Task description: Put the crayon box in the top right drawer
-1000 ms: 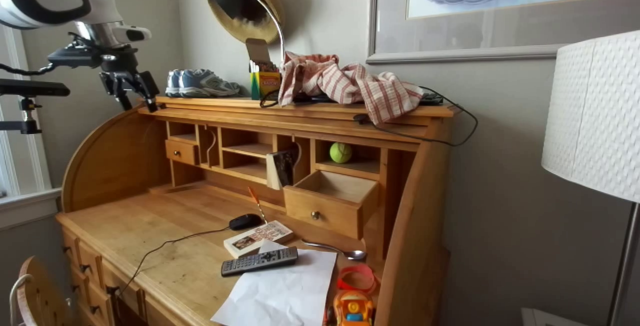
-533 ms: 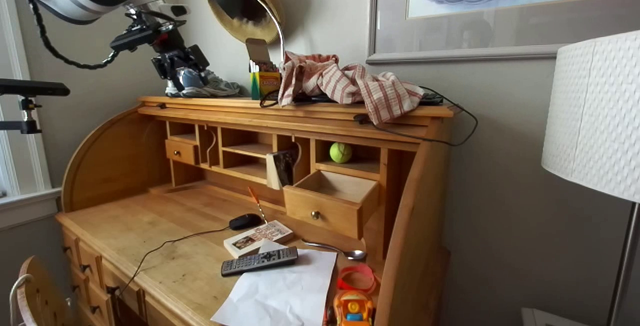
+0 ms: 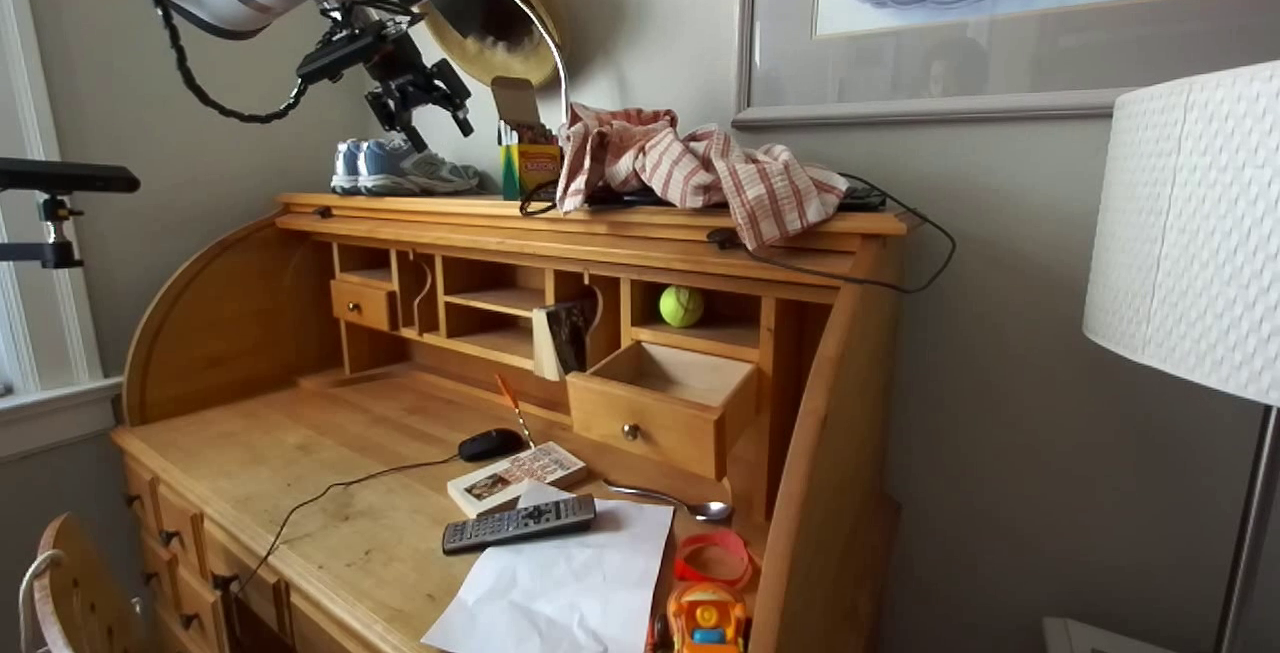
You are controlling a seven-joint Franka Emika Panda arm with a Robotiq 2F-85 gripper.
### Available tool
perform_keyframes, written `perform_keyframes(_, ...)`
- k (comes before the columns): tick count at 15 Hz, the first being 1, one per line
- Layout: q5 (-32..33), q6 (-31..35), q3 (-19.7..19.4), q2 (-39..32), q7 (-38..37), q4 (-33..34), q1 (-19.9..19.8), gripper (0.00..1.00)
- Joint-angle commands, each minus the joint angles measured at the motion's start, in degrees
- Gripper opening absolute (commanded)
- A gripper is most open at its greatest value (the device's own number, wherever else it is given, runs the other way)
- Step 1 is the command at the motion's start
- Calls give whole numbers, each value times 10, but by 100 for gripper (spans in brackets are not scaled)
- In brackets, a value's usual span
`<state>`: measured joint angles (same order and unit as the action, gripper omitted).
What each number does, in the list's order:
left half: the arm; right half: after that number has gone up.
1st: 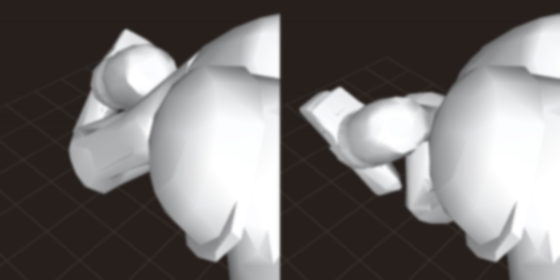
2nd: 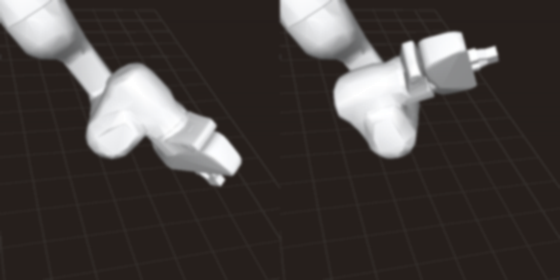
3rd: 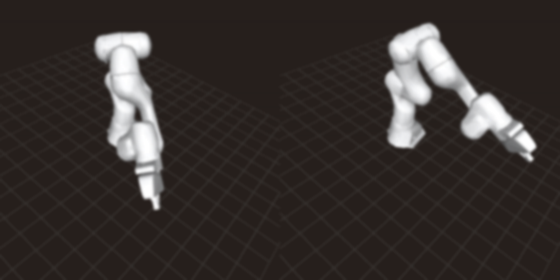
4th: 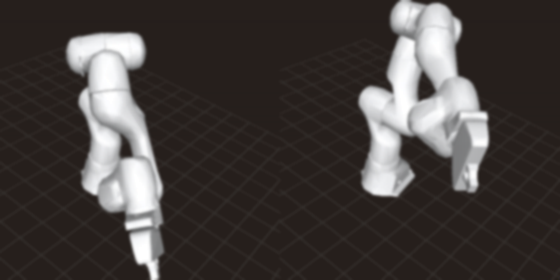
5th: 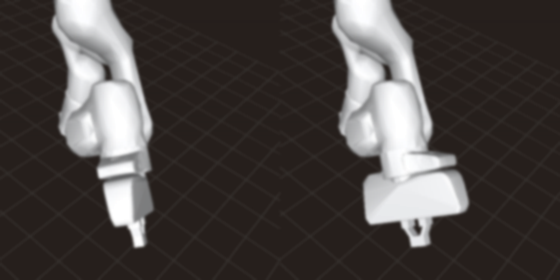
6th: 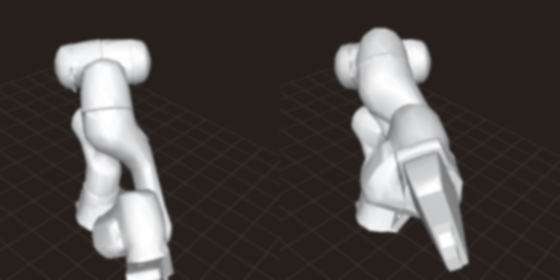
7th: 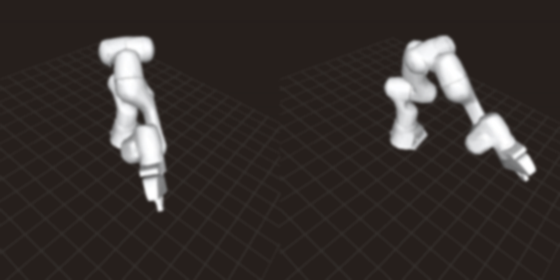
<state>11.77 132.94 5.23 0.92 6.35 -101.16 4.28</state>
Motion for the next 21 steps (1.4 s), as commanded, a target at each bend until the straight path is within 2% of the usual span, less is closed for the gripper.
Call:
perform_keyframes(1,1,-34,12,37,-61,-21,13,100)
perform_keyframes(2,-6,-36,16,47,-73,-27,16,100)
perform_keyframes(3,-1,-21,11,15,-44,1,11,100)
perform_keyframes(6,-1,-22,13,19,-48,2,14,100)
perform_keyframes(8,45,1,12,6,-150,5,7,100)
perform_keyframes(15,120,5,1,-10,-362,37,-3,100)
perform_keyframes(18,167,-21,-3,-11,-394,55,-5,100)
perform_keyframes(21,156,-9,-13,-26,-369,69,-12,100)
